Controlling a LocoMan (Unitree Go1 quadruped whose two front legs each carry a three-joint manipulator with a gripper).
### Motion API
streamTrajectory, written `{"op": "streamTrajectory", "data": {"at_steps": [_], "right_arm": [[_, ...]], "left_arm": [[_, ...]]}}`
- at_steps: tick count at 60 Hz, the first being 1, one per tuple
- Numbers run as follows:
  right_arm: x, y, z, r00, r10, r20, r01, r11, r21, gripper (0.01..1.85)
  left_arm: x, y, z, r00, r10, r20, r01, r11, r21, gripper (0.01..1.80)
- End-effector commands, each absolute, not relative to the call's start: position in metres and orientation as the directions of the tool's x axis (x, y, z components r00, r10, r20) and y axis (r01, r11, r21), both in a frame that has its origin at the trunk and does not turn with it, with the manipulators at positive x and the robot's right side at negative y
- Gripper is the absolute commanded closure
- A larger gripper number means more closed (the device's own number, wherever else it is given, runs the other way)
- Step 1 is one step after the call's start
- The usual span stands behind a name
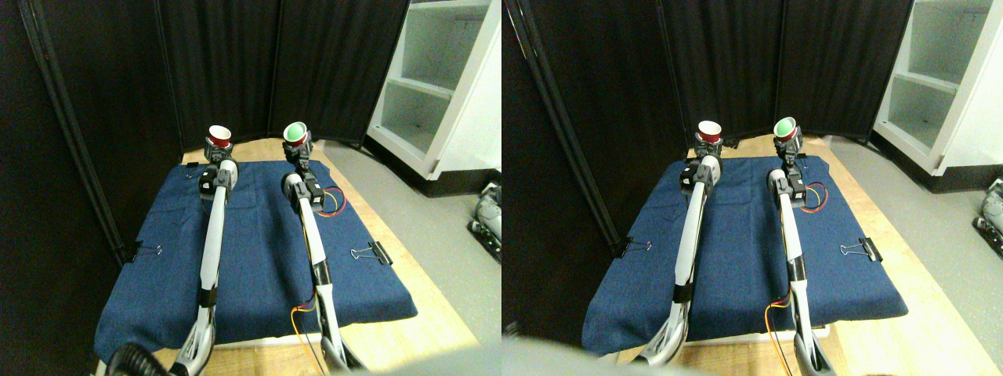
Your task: Pour (bimanual)
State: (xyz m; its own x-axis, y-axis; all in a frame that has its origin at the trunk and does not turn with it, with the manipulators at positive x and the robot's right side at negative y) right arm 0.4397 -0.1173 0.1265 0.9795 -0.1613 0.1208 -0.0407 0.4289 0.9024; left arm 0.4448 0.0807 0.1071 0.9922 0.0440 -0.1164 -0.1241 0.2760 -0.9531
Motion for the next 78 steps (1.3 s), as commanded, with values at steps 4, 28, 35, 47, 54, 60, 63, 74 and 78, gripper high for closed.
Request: {"op": "streamTrajectory", "data": {"at_steps": [4, 28, 35, 47, 54, 60, 63, 74, 78], "right_arm": [[0.437, -0.111, 0.149, 0.970, -0.173, 0.170, -0.076, 0.447, 0.891, 1.53], [0.432, -0.099, 0.186, 0.978, -0.079, 0.193, -0.124, 0.526, 0.841, 1.49], [0.430, -0.094, 0.195, 0.976, -0.068, 0.206, -0.133, 0.562, 0.816, 1.49], [0.428, -0.087, 0.204, 0.981, -0.040, 0.188, -0.125, 0.609, 0.783, 1.48], [0.429, -0.083, 0.208, 0.984, -0.015, 0.180, -0.135, 0.602, 0.787, 1.50], [0.429, -0.080, 0.210, 0.984, -0.007, 0.178, -0.138, 0.605, 0.784, 1.50], [0.429, -0.078, 0.209, 0.985, -0.007, 0.175, -0.133, 0.617, 0.776, 1.50], [0.427, -0.073, 0.208, 0.987, -0.013, 0.158, -0.110, 0.662, 0.741, 1.52], [0.429, -0.073, 0.206, 0.988, -0.001, 0.153, -0.113, 0.667, 0.736, 1.52]], "left_arm": [[0.445, 0.072, 0.114, 0.996, 0.026, -0.090, -0.093, 0.257, -0.962, 1.48], [0.439, 0.061, 0.118, 0.996, 0.004, -0.092, -0.091, 0.232, -0.968, 1.48], [0.433, 0.056, 0.123, 0.996, -0.013, -0.091, -0.086, 0.229, -0.970, 1.48], [0.424, 0.046, 0.126, 0.994, -0.041, -0.103, -0.093, 0.207, -0.974, 1.48], [0.420, 0.041, 0.128, 0.993, -0.054, -0.103, -0.091, 0.192, -0.977, 1.48], [0.417, 0.036, 0.133, 0.992, -0.072, -0.107, -0.093, 0.183, -0.979, 1.48], [0.416, 0.033, 0.136, 0.991, -0.080, -0.108, -0.092, 0.176, -0.980, 1.48], [0.414, 0.028, 0.136, 0.988, -0.104, -0.113, -0.093, 0.183, -0.979, 1.48], [0.414, 0.027, 0.136, 0.987, -0.108, -0.116, -0.095, 0.180, -0.979, 1.48]]}}
